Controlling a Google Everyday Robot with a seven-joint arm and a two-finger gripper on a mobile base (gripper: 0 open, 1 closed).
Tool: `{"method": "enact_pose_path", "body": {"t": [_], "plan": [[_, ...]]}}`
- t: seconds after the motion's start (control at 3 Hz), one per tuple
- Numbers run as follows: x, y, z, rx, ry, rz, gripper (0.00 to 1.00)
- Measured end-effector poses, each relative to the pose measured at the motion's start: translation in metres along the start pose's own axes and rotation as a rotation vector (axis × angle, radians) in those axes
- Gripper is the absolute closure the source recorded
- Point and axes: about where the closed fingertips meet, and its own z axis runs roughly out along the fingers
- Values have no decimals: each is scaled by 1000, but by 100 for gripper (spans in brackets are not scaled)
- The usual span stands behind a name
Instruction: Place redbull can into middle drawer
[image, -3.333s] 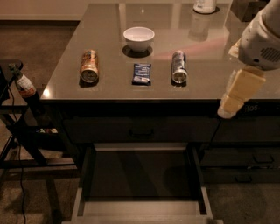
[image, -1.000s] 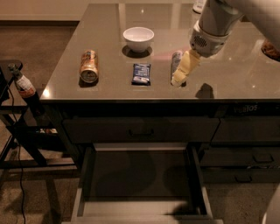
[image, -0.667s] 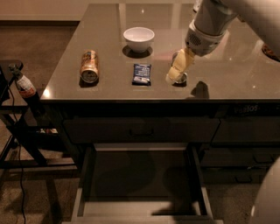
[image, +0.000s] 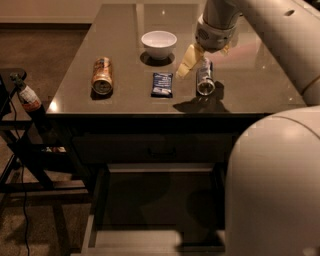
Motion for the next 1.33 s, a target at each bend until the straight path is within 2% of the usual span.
{"method": "enact_pose_path", "body": {"t": [0.67,1.33], "plan": [[-3,-1,2,2,-9,-2,0],[-6,-28,30,-35,-14,51,0]]}}
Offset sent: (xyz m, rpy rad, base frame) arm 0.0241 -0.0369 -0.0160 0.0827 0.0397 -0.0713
